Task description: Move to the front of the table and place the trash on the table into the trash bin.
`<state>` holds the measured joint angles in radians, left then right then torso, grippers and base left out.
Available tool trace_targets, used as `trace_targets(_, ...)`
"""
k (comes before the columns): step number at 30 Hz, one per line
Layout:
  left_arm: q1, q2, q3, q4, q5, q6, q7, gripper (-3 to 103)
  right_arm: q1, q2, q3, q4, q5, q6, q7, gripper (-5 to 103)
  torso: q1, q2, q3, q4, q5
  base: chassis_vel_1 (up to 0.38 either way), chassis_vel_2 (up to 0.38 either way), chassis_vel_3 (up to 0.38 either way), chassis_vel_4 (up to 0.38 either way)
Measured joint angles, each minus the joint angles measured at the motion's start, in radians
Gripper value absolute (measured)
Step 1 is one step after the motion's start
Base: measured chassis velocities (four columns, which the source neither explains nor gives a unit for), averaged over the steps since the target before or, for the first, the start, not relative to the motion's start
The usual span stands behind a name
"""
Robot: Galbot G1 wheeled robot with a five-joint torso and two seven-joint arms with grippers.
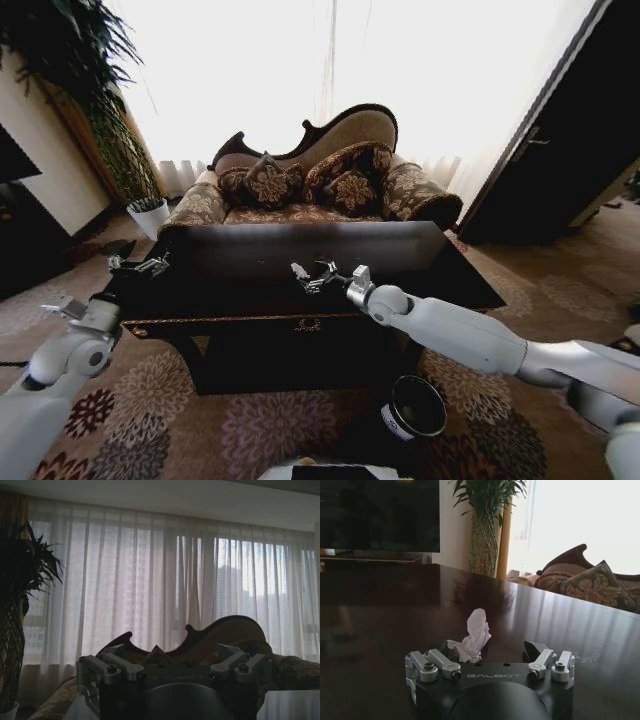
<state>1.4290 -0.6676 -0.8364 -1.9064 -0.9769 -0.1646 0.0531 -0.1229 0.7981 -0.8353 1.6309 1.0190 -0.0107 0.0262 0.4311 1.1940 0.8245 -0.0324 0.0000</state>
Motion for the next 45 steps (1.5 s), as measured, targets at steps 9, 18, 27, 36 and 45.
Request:
trace_targets(9, 0.0, 0.0, 0.0, 0.0, 0.0, 0.0, 0.0, 100, 0.007, 0.002, -0.012, 0.007, 0.002, 0.0, 0.006, 57, 0.0, 0.0, 0.0, 0.0001, 0.0, 0.0, 0.0, 0.0, 0.0)
trace_targets(18, 0.0, 0.0, 0.0, 0.0, 0.0, 0.0, 0.0, 100, 0.005, -0.009, -0.01, 0.017, 0.001, 0.0, 0.008, 25, 0.0, 0.0, 0.0, 0.0001, 0.0, 0.0, 0.0, 0.0, 0.0)
trace_targets(27, 0.0, 0.0, 0.0, 0.0, 0.0, 0.0, 0.0, 100, -0.007, -0.03, 0.005, 0.057, 0.001, -0.008, 0.021, 2, 0.0, 0.0, 0.0, 0.0001, 0.0, 0.0, 0.0, 0.0, 0.0)
trace_targets(36, 0.0, 0.0, 0.0, 0.0, 0.0, 0.0, 0.0, 100, -0.117, -0.179, 0.172, 0.2, 0.005, -0.018, 0.048, 2, 0.0, 0.0, 0.0, 0.0, 0.0, 0.0, 0.0, 0.0, 0.0)
trace_targets(45, 0.0, 0.0, 0.0, 0.0, 0.0, 0.0, 0.0, 100, -0.676, -0.387, 0.738, 0.342, -0.081, 0.018, 0.018, 2, 0.0, 0.0, 0.0, -0.0006, 0.0002, 0.0, 0.0, 0.0, 0.0)
